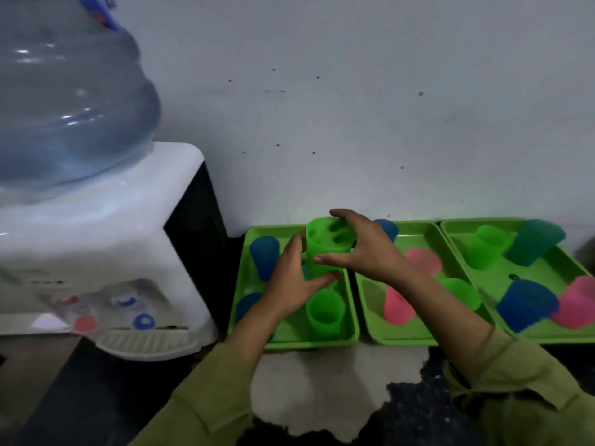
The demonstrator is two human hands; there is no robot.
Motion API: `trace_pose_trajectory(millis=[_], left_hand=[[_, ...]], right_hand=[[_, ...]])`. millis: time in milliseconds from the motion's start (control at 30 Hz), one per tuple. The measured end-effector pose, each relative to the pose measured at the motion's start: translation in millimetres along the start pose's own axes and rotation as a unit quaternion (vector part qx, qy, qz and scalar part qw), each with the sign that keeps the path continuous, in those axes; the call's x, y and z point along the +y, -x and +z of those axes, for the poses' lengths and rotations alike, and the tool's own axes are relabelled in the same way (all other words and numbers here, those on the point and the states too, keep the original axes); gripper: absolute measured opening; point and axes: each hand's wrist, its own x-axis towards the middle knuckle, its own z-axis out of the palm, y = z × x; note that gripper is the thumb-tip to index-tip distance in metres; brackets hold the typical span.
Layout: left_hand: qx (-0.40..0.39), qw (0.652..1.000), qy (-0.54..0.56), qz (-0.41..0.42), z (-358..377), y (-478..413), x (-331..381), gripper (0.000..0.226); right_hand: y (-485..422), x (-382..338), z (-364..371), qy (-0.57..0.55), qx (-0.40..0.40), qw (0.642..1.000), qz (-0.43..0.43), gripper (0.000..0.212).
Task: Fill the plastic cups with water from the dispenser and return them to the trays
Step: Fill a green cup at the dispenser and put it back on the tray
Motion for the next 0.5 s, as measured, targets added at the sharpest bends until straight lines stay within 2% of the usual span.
trace_pose_trajectory(millis=[200,333,500], left_hand=[[0.027,0.999,0.034,-0.008,-82.4,74.5,-23.0,0.066],[0.025,0.999,0.019,-0.034,-131.0,115.4,-46.8,0.065],[0.011,0.995,0.009,-0.095,-178.9,161.6,-82.9,0.066]], right_hand=[[27.8,-70.5,88.1,-0.021,-0.001,1.0,-0.02,0.089],[40.4,-109.8,138.6,-0.105,-0.049,0.993,0.031,0.086],[45.1,-144.4,196.2,-0.136,0.006,0.988,0.067,0.053]])
